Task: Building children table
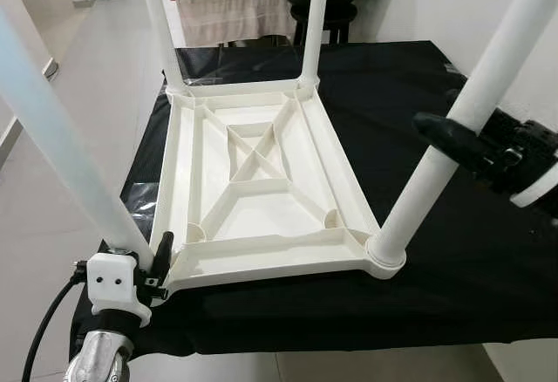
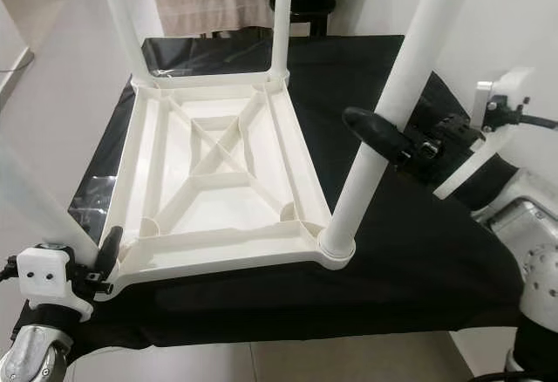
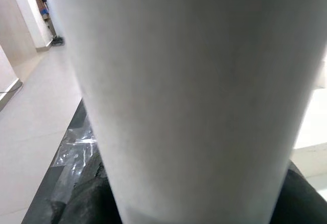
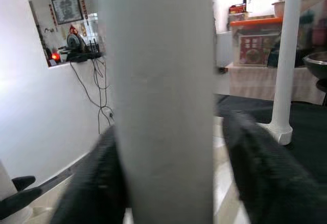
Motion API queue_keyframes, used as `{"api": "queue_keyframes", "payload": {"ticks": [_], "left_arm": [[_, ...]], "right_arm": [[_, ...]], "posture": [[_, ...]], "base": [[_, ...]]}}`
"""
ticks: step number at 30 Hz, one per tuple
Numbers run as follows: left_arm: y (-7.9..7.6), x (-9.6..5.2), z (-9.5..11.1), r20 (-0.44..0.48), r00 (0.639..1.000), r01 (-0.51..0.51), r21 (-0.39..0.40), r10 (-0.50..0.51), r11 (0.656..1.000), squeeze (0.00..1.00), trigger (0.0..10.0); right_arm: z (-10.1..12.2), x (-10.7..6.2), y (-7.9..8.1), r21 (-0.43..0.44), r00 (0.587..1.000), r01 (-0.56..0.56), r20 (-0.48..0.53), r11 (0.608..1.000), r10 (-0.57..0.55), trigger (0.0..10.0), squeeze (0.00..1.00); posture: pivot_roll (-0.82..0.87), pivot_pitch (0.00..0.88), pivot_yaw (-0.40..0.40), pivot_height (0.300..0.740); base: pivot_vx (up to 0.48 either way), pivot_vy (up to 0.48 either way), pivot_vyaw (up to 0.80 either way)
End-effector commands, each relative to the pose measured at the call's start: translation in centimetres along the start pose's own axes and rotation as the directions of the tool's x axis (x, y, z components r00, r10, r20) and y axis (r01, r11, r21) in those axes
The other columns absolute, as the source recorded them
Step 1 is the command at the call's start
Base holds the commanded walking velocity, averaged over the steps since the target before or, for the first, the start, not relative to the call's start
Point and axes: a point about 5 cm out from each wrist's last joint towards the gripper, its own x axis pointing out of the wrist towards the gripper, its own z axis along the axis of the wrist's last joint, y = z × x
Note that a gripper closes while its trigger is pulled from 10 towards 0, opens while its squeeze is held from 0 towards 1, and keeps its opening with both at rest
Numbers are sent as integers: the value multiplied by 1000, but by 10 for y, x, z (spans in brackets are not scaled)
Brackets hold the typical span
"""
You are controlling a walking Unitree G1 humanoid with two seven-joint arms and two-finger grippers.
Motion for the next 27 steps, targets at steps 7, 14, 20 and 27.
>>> {"api": "queue_keyframes", "payload": {"ticks": [7,14,20,27], "left_arm": [[14,0,-1,-49,996,-82,-39,80,996,0,10000],[23,20,32,45,997,-63,-71,67,995,0,10000],[40,50,98,227,973,40,-35,-31,999,0,10000],[61,90,212,443,867,170,164,-226,972,0,10000]], "right_arm": [[-6,0,-8,25,996,85,-25,996,-85,0,0],[-17,-2,-26,35,968,247,-55,968,-245,0,0],[-31,-10,-53,82,860,510,-71,856,-506,0,0],[-65,-12,-52,191,710,703,-129,685,-692,0,0]], "posture": [[-84,131,-40,740],[-78,132,-36,740],[-68,128,-27,740],[-23,124,42,740]], "base": [[0,0,0],[0,0,0],[0,0,0],[0,0,0]]}}
